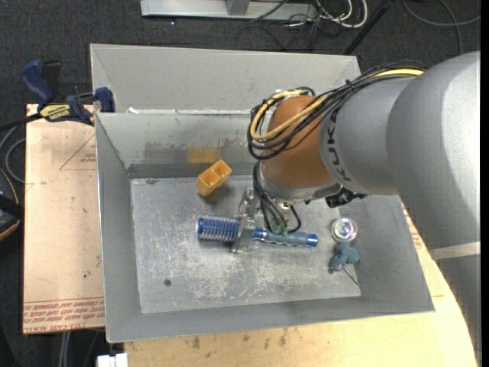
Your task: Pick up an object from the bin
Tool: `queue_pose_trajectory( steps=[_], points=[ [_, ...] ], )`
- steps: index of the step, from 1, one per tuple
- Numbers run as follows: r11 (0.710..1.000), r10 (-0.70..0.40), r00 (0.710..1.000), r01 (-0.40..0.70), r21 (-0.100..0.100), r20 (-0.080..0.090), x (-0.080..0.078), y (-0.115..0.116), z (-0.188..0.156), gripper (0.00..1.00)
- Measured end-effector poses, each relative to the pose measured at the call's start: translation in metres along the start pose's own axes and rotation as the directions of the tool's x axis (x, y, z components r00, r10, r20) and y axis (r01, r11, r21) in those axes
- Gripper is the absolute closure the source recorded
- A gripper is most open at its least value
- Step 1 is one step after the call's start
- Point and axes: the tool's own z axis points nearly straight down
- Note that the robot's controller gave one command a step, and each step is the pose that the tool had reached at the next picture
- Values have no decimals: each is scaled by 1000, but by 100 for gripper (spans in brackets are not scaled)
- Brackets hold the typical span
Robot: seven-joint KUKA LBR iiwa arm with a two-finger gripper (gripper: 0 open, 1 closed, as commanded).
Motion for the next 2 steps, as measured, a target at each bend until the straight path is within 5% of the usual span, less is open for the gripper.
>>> queue_pose_trajectory(
  steps=[2],
  points=[
    [1000, -2, 1000, 2, 3, -12, -2, 1, -55, 100]
  ],
)
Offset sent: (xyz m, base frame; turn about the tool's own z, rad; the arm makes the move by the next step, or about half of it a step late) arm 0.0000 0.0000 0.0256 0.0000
